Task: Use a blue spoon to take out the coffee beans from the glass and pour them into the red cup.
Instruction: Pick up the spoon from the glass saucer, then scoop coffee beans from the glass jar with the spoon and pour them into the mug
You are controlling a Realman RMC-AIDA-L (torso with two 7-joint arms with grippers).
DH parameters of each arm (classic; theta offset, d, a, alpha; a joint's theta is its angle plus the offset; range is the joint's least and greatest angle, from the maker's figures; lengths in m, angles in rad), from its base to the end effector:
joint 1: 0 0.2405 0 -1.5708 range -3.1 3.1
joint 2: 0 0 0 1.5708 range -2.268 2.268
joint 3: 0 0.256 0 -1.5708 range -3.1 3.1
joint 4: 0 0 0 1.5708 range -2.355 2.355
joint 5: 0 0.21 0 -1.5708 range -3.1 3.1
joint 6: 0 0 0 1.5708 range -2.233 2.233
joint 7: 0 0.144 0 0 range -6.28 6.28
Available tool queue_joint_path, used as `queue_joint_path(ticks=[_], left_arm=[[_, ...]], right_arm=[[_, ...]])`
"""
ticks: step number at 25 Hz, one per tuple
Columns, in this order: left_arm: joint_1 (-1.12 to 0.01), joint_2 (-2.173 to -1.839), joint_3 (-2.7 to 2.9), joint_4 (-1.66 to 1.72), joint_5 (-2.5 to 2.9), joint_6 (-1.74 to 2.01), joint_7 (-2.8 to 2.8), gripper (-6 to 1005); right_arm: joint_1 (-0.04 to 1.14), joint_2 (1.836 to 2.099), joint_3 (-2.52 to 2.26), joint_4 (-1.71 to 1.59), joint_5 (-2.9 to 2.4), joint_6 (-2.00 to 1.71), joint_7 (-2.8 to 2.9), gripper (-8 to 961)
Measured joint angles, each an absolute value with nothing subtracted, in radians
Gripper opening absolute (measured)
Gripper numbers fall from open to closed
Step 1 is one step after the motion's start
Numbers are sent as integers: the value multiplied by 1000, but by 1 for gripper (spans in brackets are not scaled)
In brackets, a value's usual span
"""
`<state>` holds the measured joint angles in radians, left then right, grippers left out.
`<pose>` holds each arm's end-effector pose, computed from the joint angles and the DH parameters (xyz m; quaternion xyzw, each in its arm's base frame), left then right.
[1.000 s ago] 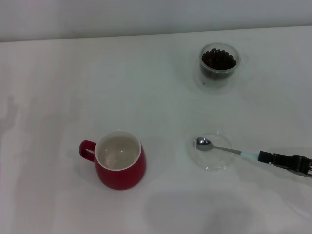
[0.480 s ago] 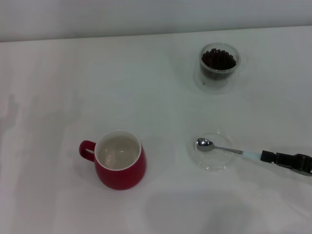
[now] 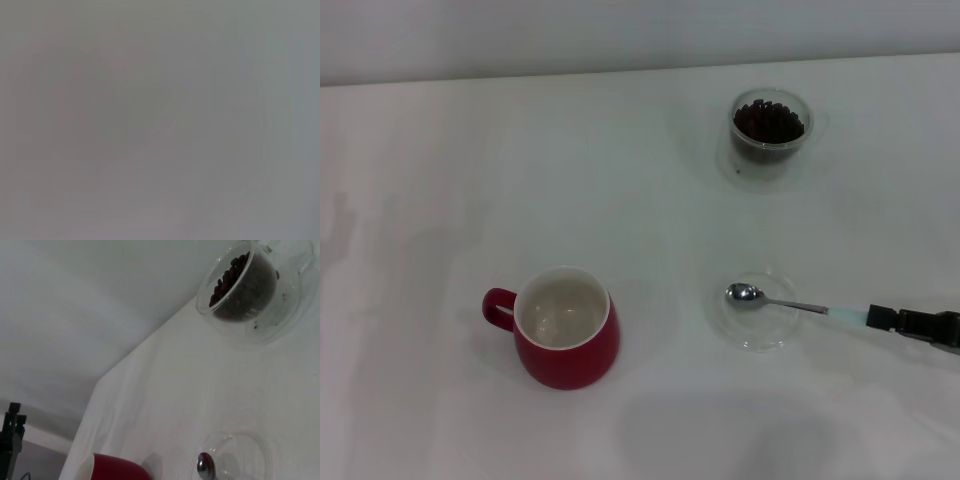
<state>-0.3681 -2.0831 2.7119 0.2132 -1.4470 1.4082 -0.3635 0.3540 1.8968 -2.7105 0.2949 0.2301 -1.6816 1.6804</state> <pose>-0.3337 0.2958 0.0036 -0.5634 -0.3131 -0.4455 0.6214 0.3902 0.2101 0.0328 -0.7145 0.6205 0.3018 0.1160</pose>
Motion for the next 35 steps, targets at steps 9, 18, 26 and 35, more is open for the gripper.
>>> queue_joint_path(ticks=[9,18,26,35], left_arm=[[-368,-2083,2712,213,-1447,1408,-363,892],[-368,-2085,2712,213,-1446,1408,-364,893],[-370,-2084,2712,213,-1446,1408,-364,893],[-373,-2083,2715,208,-1444,1408,-364,893]], right_arm=[[357,1873,-2711,298,230,-1714,1687,149],[372,1842,-2703,308,240,-1768,1689,149],[439,1828,-2703,375,312,-1802,1673,149],[542,1817,-2708,431,436,-1773,1610,150]])
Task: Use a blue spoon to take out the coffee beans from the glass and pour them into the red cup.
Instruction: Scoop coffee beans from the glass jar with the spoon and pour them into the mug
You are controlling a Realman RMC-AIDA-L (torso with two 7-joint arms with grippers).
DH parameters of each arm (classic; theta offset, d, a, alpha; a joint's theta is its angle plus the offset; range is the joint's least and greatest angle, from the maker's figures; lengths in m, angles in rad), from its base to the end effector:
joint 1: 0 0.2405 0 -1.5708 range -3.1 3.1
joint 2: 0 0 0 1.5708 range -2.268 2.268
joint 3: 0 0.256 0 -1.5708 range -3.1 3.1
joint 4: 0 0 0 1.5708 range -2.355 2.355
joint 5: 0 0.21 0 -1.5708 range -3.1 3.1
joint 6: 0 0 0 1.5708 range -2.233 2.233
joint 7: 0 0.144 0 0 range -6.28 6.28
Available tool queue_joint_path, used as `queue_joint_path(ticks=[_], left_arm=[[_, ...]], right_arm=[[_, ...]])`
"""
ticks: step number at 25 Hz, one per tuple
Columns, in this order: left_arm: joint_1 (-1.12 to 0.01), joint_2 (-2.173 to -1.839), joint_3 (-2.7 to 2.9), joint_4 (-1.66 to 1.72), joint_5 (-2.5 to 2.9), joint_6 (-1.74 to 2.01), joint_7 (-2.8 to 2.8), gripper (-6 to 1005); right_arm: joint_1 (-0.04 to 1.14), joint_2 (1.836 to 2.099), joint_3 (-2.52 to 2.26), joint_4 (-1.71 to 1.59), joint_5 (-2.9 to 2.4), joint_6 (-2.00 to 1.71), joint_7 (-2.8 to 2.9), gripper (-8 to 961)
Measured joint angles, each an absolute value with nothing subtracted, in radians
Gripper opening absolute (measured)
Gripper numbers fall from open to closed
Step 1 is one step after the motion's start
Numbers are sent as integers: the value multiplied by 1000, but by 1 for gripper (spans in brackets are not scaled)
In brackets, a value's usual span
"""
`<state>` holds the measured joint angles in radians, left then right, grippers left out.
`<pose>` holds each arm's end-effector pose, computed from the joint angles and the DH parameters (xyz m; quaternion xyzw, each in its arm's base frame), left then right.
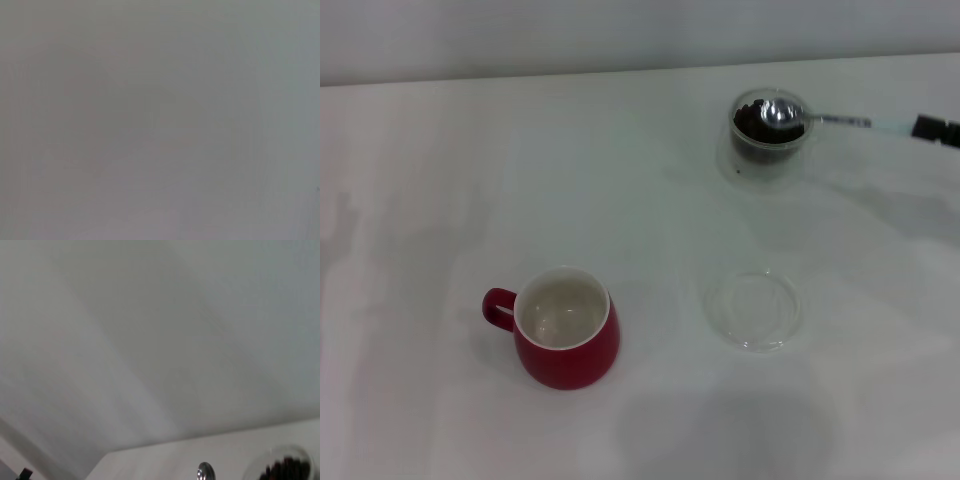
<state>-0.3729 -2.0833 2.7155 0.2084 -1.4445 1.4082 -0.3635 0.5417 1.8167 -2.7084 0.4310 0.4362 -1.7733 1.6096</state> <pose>-0.3326 0.2972 0.0034 -0.5670 -0.3103 -0.4451 0.6198 0.3547 0.2964 0.1137 -0.7801 0.4712 0.3564 0.2055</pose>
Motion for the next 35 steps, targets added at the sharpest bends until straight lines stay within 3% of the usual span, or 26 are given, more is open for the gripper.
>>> queue_joint_path(ticks=[10,35], left_arm=[[-367,-2085,2721,213,-1439,1395,-364,893],[-364,-2086,2721,215,-1439,1387,-364,893]], right_arm=[[631,1814,-2728,443,465,-1676,1494,150],[724,1892,-2825,677,465,-1651,1364,149]])
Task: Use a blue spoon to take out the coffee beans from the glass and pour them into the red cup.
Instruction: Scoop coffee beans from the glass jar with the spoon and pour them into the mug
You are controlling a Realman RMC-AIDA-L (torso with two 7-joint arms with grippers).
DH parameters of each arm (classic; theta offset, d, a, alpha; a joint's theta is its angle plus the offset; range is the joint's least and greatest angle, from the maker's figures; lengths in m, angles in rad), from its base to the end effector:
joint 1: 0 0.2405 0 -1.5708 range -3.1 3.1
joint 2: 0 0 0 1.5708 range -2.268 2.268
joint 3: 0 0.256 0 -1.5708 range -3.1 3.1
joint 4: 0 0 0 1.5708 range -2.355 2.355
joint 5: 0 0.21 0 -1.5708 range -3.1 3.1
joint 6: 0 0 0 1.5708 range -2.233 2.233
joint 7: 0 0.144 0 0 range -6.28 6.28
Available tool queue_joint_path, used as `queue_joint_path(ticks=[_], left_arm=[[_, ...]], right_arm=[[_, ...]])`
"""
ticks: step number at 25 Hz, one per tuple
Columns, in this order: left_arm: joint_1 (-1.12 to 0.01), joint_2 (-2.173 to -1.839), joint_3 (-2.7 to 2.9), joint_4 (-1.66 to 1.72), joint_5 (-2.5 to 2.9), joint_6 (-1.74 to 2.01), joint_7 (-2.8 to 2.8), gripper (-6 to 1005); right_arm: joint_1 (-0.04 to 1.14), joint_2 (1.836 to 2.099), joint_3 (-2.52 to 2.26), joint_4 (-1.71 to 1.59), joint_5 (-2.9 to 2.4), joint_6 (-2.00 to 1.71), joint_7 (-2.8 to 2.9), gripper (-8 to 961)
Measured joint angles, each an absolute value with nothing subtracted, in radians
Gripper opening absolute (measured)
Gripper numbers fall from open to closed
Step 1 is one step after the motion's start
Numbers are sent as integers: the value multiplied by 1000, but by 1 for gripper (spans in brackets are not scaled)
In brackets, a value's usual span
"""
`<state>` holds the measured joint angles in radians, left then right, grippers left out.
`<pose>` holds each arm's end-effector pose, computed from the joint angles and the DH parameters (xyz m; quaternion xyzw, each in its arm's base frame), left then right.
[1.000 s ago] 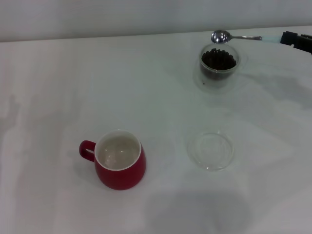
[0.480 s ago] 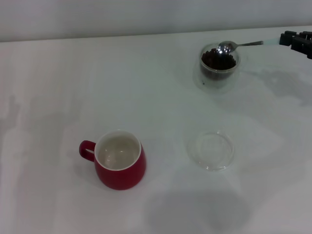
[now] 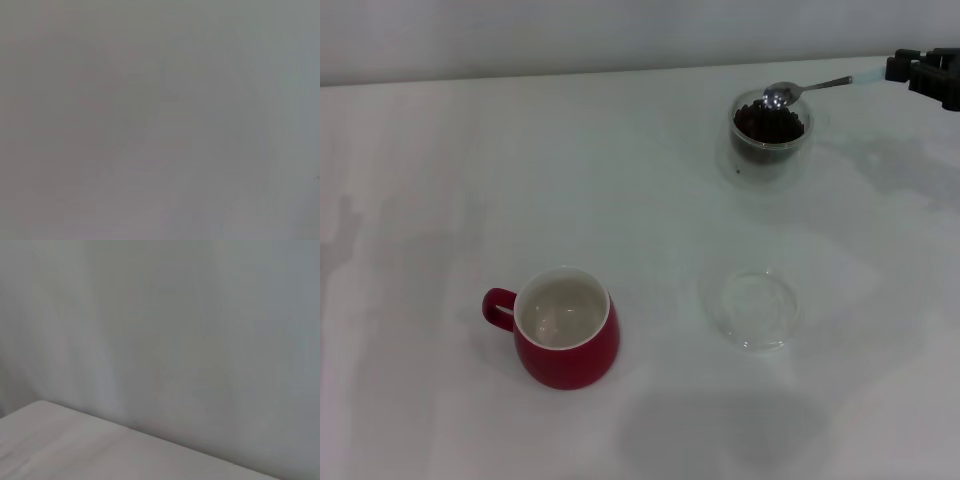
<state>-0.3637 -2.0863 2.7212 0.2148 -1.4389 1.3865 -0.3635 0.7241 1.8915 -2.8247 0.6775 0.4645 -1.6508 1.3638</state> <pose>-0.3347 0.2944 -0.0022 -0.5711 -0.3222 -0.4377 0.6151 0.3239 0.3578 0.1267 -0.8680 0.3073 0.2347 0.3115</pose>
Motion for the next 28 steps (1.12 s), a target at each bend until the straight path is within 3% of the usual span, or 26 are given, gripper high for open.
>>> queue_joint_path(ticks=[12,28], left_arm=[[-369,-2085,2721,215,-1439,1384,-364,893],[-370,-2085,2717,210,-1442,1383,-364,893]], right_arm=[[765,1927,-2826,727,429,-1610,1291,149],[782,1945,-2826,769,414,-1572,1254,146]])
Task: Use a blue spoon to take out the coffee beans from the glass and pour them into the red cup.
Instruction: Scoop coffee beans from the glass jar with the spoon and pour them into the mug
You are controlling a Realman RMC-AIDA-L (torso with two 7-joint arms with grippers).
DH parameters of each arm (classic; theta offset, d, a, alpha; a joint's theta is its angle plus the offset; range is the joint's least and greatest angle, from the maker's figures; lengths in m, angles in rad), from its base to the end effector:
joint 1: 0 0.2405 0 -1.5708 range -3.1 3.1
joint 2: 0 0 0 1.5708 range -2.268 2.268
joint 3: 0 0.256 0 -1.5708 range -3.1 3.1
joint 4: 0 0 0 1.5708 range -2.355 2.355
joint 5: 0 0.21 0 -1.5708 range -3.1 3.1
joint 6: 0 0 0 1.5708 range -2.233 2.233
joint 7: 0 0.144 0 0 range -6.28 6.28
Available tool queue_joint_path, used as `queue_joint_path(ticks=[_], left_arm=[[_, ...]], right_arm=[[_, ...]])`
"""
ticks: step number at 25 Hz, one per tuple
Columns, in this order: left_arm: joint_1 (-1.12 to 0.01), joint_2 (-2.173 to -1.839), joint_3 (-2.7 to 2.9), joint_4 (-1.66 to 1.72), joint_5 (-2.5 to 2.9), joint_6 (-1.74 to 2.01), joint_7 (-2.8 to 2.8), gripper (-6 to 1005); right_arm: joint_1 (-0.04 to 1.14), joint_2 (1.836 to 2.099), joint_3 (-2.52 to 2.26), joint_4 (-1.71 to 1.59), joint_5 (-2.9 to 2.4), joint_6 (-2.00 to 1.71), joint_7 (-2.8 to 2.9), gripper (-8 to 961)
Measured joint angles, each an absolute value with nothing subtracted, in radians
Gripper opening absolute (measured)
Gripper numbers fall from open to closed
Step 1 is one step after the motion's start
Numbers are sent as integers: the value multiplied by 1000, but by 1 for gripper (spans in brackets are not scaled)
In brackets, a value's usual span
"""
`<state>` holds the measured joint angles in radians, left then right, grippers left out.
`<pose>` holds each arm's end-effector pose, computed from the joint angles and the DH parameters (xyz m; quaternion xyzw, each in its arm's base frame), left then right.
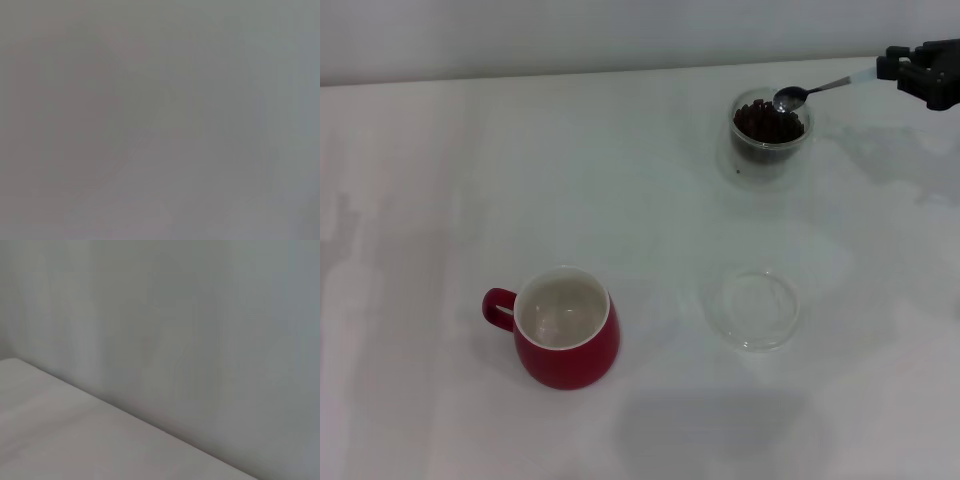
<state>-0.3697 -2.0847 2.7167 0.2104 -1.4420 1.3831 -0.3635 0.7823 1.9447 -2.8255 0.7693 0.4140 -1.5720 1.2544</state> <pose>-0.3351 0.2967 -0.0003 -0.5700 -0.3209 -0.4369 0.6174 0.3188 0.3720 0.1206 -0.8849 0.2573 0.1712 0.3484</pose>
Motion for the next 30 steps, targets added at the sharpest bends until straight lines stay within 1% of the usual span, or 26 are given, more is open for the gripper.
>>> queue_joint_path(ticks=[7,12,17,25,30], left_arm=[[-370,-2085,2716,209,-1445,1382,-364,893],[-367,-2085,2716,212,-1445,1382,-364,893],[-368,-2085,2715,208,-1445,1382,-364,893],[-370,-2083,2715,205,-1445,1382,-364,893],[-370,-2083,2715,206,-1445,1382,-364,892]], right_arm=[[779,1961,-2825,790,409,-1580,1236,146],[774,1981,-2826,792,400,-1584,1226,146],[773,1996,-2825,793,392,-1589,1221,147],[777,1998,-2825,793,389,-1606,1248,146],[791,1991,-2825,794,345,-1604,1305,147]])
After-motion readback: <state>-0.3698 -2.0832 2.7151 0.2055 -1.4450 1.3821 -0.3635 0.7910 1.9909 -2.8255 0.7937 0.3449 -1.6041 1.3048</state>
